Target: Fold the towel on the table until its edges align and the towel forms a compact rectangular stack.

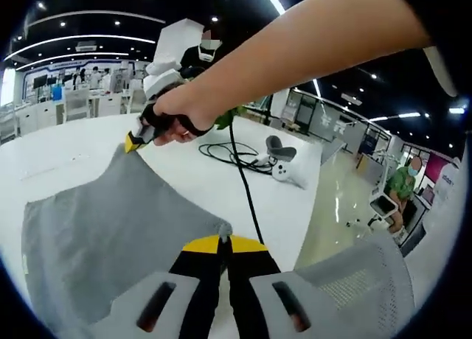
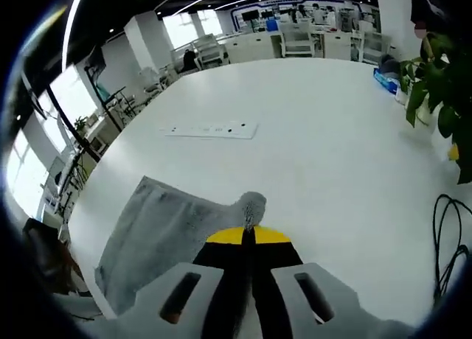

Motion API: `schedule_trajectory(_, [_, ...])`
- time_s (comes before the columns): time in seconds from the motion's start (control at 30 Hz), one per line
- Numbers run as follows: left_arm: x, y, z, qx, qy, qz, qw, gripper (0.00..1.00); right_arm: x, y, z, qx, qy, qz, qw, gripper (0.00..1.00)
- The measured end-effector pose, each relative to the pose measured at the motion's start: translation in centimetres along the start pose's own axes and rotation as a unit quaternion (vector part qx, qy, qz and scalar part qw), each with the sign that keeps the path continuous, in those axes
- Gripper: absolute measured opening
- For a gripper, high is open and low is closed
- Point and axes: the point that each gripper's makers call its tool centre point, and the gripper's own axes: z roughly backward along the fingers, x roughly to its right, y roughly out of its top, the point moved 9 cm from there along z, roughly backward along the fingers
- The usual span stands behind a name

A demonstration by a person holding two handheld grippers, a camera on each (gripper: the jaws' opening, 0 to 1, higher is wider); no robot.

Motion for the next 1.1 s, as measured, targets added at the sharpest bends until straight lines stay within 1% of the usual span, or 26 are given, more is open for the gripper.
schedule_trajectory(0.1, [-0.4,0.5,0.7,0.013,0.010,-0.002,0.9999,0.02,-0.7,0.7,0.3,0.008,0.004,-0.010,0.9999,0.00])
schedule_trajectory(0.23, [-1.1,1.0,1.6,0.029,0.021,0.001,0.9994,0.02,-1.6,1.6,0.4,0.011,0.006,-0.004,0.9999,0.00])
schedule_trajectory(0.27, [-1.2,1.2,2.0,0.034,0.024,0.001,0.9991,0.02,-2.1,2.0,0.5,0.014,0.010,-0.002,0.9999,0.00])
schedule_trajectory(0.33, [-1.5,1.4,2.4,0.043,0.031,0.007,0.9986,0.02,-2.8,2.4,0.3,0.015,0.025,-0.007,0.9996,0.00])
schedule_trajectory(0.37, [-1.7,1.4,2.8,0.049,0.037,0.009,0.9981,0.02,-3.0,2.4,0.2,0.016,0.026,-0.008,0.9995,0.00])
schedule_trajectory(0.47, [-2.3,1.3,3.6,0.057,0.048,0.010,0.9972,0.02,-3.7,2.6,-0.2,0.013,0.027,-0.008,0.9995,0.00])
schedule_trajectory(0.8, [-3.5,0.7,5.9,0.076,0.075,0.037,0.9936,0.02,-6.3,2.9,-1.1,0.009,0.043,-0.006,0.9990,0.00])
schedule_trajectory(1.1, [-4.0,0.3,7.7,0.091,0.103,0.050,0.9893,0.02,-8.7,3.8,-2.1,0.006,0.053,0.015,0.9985,0.00])
